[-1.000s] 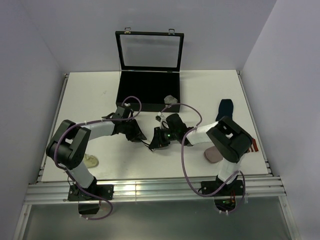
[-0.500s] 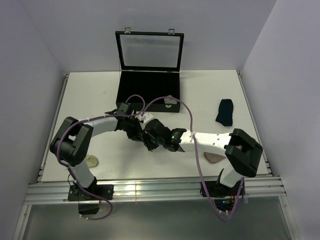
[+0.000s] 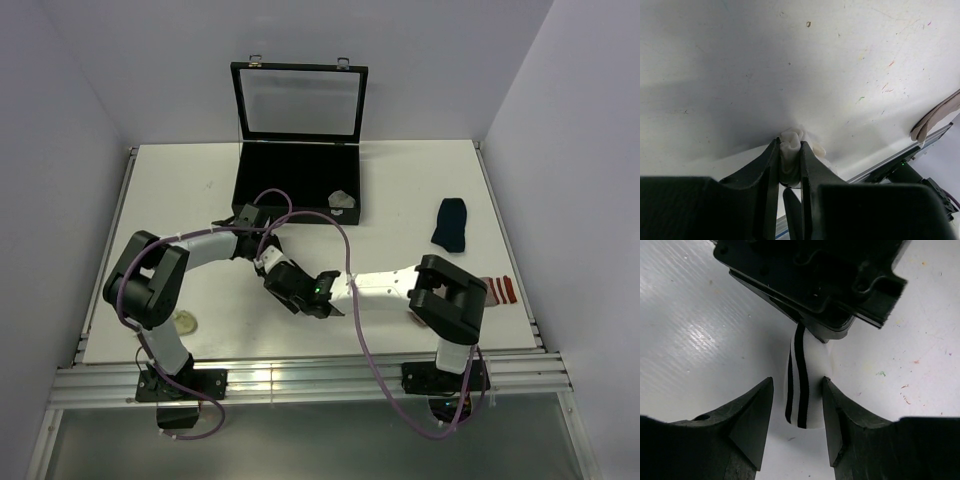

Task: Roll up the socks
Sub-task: Pick up the sock at the center of the board.

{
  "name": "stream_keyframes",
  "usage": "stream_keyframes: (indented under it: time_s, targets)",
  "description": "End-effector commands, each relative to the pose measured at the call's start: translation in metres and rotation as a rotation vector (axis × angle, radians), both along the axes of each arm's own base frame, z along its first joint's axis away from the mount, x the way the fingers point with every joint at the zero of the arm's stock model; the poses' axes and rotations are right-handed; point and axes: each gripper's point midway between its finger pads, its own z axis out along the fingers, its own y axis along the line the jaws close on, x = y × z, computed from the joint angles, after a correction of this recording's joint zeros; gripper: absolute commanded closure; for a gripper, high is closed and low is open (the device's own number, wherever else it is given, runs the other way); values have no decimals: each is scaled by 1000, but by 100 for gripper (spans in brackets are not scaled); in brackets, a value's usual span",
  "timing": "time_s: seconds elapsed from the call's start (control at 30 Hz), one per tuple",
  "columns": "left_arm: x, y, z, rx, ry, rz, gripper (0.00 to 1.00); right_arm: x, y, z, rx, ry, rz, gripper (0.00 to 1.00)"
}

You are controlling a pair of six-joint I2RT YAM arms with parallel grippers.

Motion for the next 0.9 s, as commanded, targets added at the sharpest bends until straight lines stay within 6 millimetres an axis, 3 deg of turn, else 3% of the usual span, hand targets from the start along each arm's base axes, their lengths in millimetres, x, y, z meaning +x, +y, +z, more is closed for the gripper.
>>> stream_keyframes:
  time_s: [0.0,0.27,0.53,0.6,0.73,0.87]
  targets:
    - [1,2,-4,34,-7,-20,95,12,4,6,-31,-70,-20,49]
    - [1,1,-5,27,-3,-25,95,6,-12,-29,-108,-40,-18,52]
    - [3,-1,3,13,-25,-26,85,-7,-30,-69,-177,35,-16,63]
    - [5,0,4,13,-32,-21,77,-8,-35,-76,-181,58,-28,70]
    - [12,3,16,-4,-72,2,63,-17,-49,-84,-163,117,-39,99]
    - [27,17,30,2,-114,57,39,-21,-54,-79,-120,144,-50,100]
